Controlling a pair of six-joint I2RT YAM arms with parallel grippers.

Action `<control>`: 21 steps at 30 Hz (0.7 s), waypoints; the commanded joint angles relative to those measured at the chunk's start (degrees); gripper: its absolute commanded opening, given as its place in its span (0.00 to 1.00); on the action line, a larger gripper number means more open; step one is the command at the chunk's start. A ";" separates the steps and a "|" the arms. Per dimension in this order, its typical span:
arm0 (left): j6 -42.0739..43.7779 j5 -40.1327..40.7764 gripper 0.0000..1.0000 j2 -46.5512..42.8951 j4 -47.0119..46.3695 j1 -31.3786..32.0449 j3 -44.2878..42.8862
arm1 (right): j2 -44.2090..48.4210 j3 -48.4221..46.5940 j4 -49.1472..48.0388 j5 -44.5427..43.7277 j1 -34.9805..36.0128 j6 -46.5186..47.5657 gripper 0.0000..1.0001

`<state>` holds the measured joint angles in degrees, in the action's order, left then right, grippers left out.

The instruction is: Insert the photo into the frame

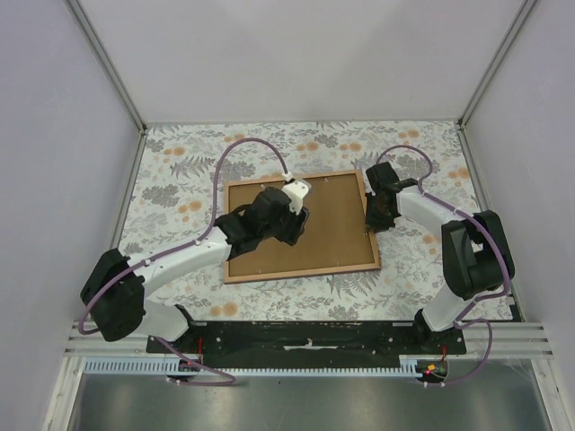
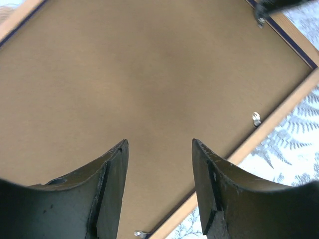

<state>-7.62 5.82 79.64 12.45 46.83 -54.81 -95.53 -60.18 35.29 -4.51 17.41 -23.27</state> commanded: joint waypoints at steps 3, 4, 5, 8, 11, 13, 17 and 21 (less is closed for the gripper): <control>4.28 1.82 0.61 0.52 -4.54 5.37 1.63 | -1.15 -2.84 0.84 -0.32 0.34 -0.11 0.00; 4.28 2.00 0.60 0.78 -4.62 5.73 1.63 | -1.15 -2.31 0.14 -0.32 0.26 -0.03 0.00; 4.28 2.08 0.60 0.96 -4.80 6.17 1.55 | -1.24 -1.87 -0.22 -0.32 0.26 -0.20 0.00; 4.45 1.56 0.60 1.31 -4.80 6.70 1.54 | -1.50 -1.08 -1.10 0.38 0.26 -0.73 0.00; 6.12 1.12 0.61 1.49 -4.89 8.10 1.72 | -1.07 -0.81 -0.92 0.56 0.26 -1.17 0.00; 7.52 1.38 0.61 1.92 -5.24 10.29 1.81 | -0.45 -1.68 0.12 0.12 0.34 -0.99 0.00; 11.65 6.55 0.64 3.68 -7.43 17.75 1.98 | 0.69 -4.59 3.55 -0.67 0.26 -0.82 0.00; 14.73 14.20 0.70 6.14 -11.47 24.70 1.98 | 2.01 -6.35 5.93 -1.20 0.43 -0.81 0.00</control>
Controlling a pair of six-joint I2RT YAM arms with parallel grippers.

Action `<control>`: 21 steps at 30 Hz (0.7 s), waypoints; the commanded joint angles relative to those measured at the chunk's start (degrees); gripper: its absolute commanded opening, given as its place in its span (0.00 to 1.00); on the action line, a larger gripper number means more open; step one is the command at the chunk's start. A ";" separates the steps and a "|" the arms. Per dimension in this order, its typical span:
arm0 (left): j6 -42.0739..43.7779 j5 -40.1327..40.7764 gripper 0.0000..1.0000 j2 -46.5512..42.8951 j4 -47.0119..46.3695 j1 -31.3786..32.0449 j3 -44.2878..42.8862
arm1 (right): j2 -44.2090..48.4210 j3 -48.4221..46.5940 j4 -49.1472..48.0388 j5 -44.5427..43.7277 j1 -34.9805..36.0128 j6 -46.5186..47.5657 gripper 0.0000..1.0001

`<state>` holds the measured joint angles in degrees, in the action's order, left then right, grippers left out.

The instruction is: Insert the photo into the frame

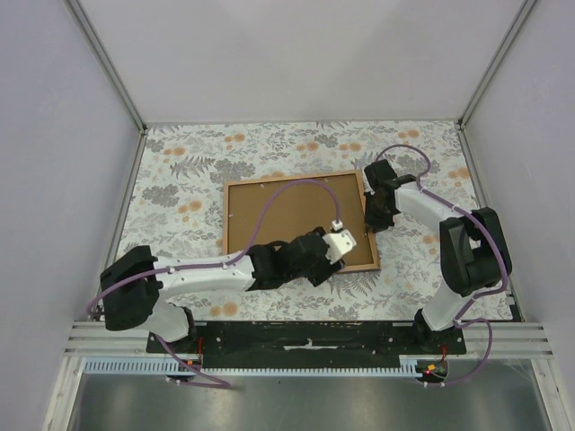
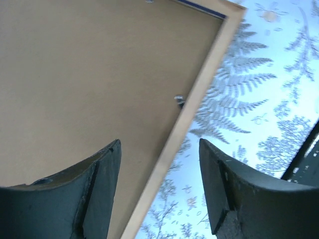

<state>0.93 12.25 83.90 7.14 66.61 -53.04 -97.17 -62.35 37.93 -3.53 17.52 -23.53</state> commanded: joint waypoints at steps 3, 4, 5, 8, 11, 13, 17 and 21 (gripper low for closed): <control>8.73 12.08 0.75 4.77 -9.33 9.49 -0.92 | 3.91 -4.89 4.69 -2.62 0.41 -0.64 0.00; 9.70 13.23 0.75 6.35 -9.77 11.16 -1.71 | 4.00 -5.06 5.13 -2.71 0.50 -0.73 0.00; 11.01 15.33 0.76 8.11 -10.38 12.39 -2.24 | 4.17 -5.24 5.39 -2.71 0.67 -0.82 0.00; 16.01 22.79 0.79 12.42 -13.98 17.31 -3.12 | 4.70 -6.03 6.53 -2.62 0.76 -0.90 0.00; 20.33 29.65 0.80 15.41 -21.70 21.62 -1.55 | 4.53 -7.08 8.03 -2.89 0.76 -1.08 0.00; 21.92 34.83 0.80 17.43 -25.67 23.47 -1.02 | 4.62 -7.96 8.91 -2.62 0.85 -1.26 0.00; 27.44 43.10 0.81 22.79 -34.26 25.58 -1.02 | 4.70 -9.02 10.05 -2.54 1.03 -1.61 0.00; 31.23 46.45 0.81 26.40 -39.12 26.38 -1.54 | 4.70 -9.46 10.58 -2.62 1.20 -1.61 0.00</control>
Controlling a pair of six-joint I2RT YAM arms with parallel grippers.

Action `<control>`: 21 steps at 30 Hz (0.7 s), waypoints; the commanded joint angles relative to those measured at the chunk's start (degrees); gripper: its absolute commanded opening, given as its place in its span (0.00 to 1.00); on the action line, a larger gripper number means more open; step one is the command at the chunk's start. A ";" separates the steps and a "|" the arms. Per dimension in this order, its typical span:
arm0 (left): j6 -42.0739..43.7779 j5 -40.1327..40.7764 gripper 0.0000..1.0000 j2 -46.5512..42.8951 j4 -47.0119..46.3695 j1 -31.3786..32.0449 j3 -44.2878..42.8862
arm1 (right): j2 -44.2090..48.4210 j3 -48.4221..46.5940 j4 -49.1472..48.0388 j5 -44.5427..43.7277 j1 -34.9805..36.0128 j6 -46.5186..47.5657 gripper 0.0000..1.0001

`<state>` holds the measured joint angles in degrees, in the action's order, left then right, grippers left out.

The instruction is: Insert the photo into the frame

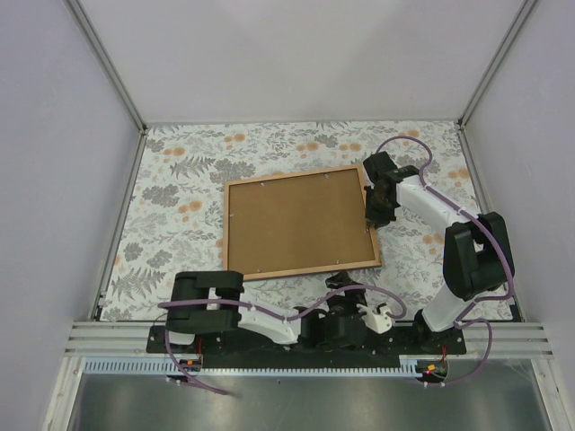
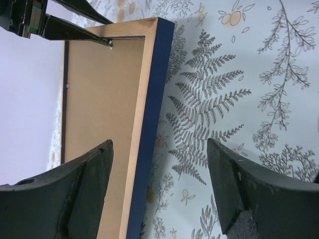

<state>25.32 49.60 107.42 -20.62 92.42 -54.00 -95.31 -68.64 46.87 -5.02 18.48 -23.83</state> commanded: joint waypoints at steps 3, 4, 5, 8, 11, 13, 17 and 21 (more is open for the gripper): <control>12.28 13.40 0.81 6.48 -17.32 0.57 -1.11 | 2.76 -3.25 1.91 -1.05 0.06 -1.21 0.00; 14.04 13.94 0.81 7.36 -19.00 0.48 -1.37 | 2.76 -3.34 1.99 -0.96 0.15 -1.21 0.00; 15.36 14.38 0.81 8.33 -20.41 0.57 -1.63 | 2.85 -3.25 1.99 -0.96 0.15 -1.13 0.00; 19.23 16.04 0.80 10.79 -25.16 0.48 -2.25 | 2.85 -3.17 2.17 -0.87 0.15 -1.21 0.00; 20.99 17.10 0.80 12.99 -27.27 0.22 -2.78 | 3.11 -3.16 2.17 -0.78 0.24 -1.21 0.00; 22.57 18.07 0.80 14.22 -29.20 -0.22 -3.30 | 3.46 -3.16 2.35 -0.70 0.24 -1.21 0.00; 25.30 19.30 0.80 16.15 -31.06 -1.54 -4.71 | 3.64 -2.90 2.43 -0.78 0.33 -1.21 0.00; 26.62 20.27 0.75 17.65 -31.40 -3.12 -5.94 | 3.90 -2.81 2.52 -0.87 0.33 -1.13 0.00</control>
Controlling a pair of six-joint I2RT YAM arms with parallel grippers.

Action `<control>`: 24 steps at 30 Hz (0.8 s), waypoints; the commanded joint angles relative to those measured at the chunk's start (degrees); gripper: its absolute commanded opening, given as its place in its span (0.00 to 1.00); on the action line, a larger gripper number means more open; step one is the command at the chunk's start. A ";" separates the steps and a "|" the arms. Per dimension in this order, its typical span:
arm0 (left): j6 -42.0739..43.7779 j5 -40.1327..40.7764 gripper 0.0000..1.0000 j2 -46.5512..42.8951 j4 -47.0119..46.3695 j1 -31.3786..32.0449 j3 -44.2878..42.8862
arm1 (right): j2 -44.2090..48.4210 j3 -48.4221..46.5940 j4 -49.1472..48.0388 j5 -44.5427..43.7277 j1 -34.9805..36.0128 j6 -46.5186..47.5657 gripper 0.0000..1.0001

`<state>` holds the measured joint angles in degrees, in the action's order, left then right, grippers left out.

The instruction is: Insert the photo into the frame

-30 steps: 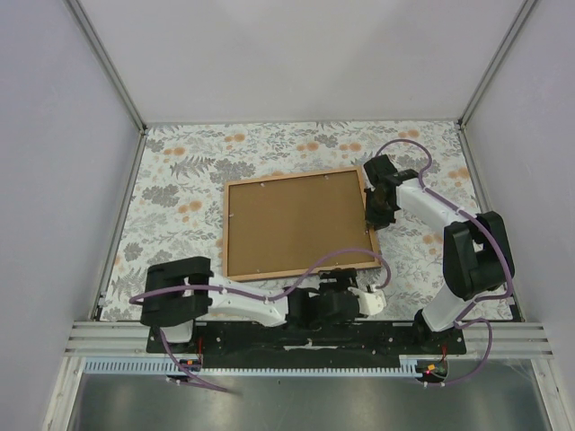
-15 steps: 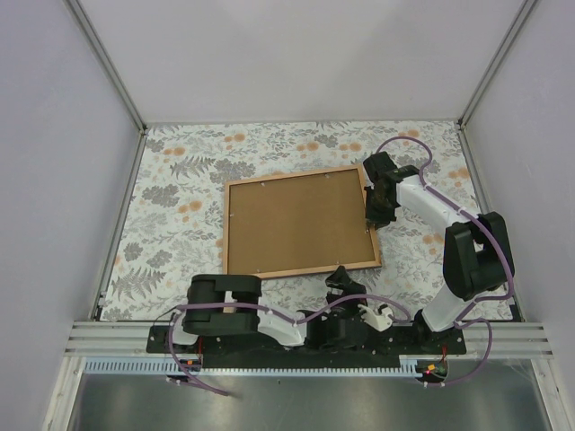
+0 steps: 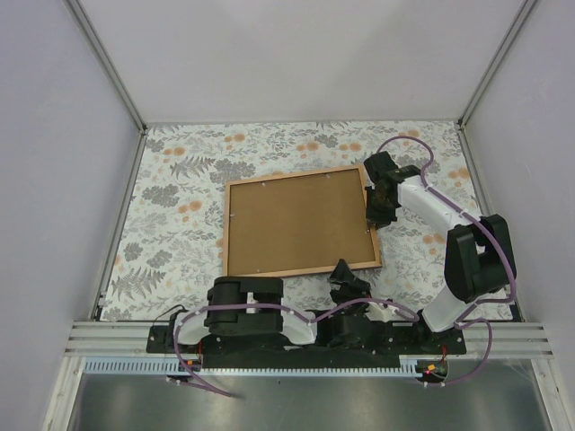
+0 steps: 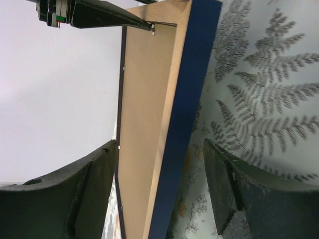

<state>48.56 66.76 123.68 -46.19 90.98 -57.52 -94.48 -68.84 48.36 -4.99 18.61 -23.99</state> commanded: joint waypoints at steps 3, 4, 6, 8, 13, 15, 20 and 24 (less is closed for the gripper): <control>4.79 3.90 0.66 2.35 -6.98 -2.91 -3.04 | 3.16 -2.62 1.12 -0.72 0.20 -0.97 0.00; 4.97 4.08 0.63 2.53 -7.24 -3.17 -3.04 | 3.07 -2.62 1.21 -0.81 0.20 -0.97 0.00; 5.76 4.34 0.58 2.97 -8.03 -3.70 -3.22 | 3.16 -2.70 1.21 -0.72 0.11 -0.89 0.00; 5.85 4.60 0.52 3.24 -8.12 -3.97 -3.48 | 3.07 -2.79 1.30 -0.72 0.20 -0.89 0.00; 9.18 5.57 0.36 3.94 -12.41 -4.58 -3.66 | 3.16 -2.88 1.48 -0.89 0.20 -0.71 0.00; 12.34 5.66 0.24 4.20 -17.23 -4.50 -3.48 | 3.25 -2.88 1.56 -0.81 0.20 -0.71 0.00; 21.13 5.92 0.02 4.64 -28.32 -4.67 -3.22 | 3.16 -3.23 1.65 -0.72 0.20 -0.62 0.00; 26.05 6.19 0.02 4.64 -33.95 -4.67 -3.22 | 3.25 -3.41 1.74 -0.37 0.20 -0.71 0.00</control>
<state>67.53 69.54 129.75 -62.63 87.15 -59.31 -93.14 -70.46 48.12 -5.13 18.61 -24.38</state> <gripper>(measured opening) 0.188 0.210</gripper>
